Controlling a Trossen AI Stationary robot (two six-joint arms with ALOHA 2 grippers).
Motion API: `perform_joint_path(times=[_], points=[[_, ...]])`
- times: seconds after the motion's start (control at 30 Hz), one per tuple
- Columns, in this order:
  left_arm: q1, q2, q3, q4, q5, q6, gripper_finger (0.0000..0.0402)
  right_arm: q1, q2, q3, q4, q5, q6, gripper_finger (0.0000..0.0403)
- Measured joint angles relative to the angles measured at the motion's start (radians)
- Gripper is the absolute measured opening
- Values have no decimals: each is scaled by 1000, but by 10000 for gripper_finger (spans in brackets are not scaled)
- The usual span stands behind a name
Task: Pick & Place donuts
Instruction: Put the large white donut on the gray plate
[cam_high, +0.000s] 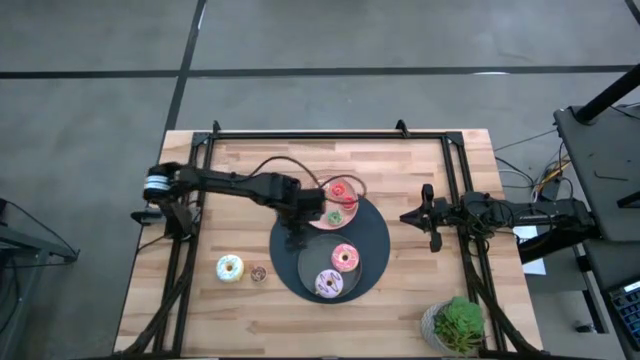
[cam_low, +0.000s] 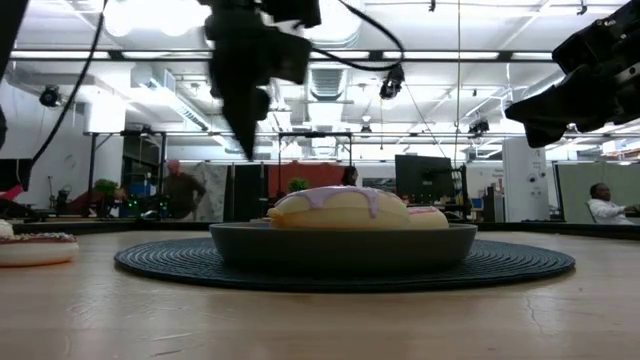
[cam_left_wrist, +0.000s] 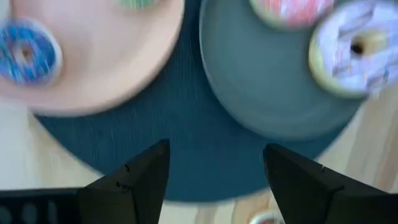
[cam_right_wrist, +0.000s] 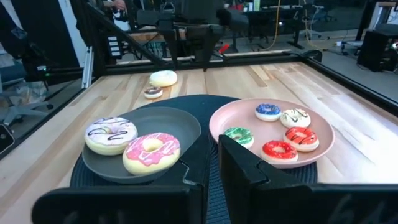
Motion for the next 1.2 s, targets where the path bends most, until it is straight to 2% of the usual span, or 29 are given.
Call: perform_joint_path(times=[0.3, 0.43, 0.63, 0.97, 1.2], points=[[-73, -226, -274, 8, 2, -5, 229, 0, 12, 0, 1, 1, 0, 29], [-115, -311, -372, 6, 4, -76, 229, 0, 15, 0, 1, 0, 0, 29], [-162, -400, -475, -16, 7, -286, 229, 0, 16, 0, 1, 0, 0, 29], [-226, -450, -561, -47, 115, -814, 229, 0, 16, 0, 1, 0, 0, 29], [-302, -452, -571, -43, 117, -1021, 229, 0, 16, 0, 1, 0, 0, 29]])
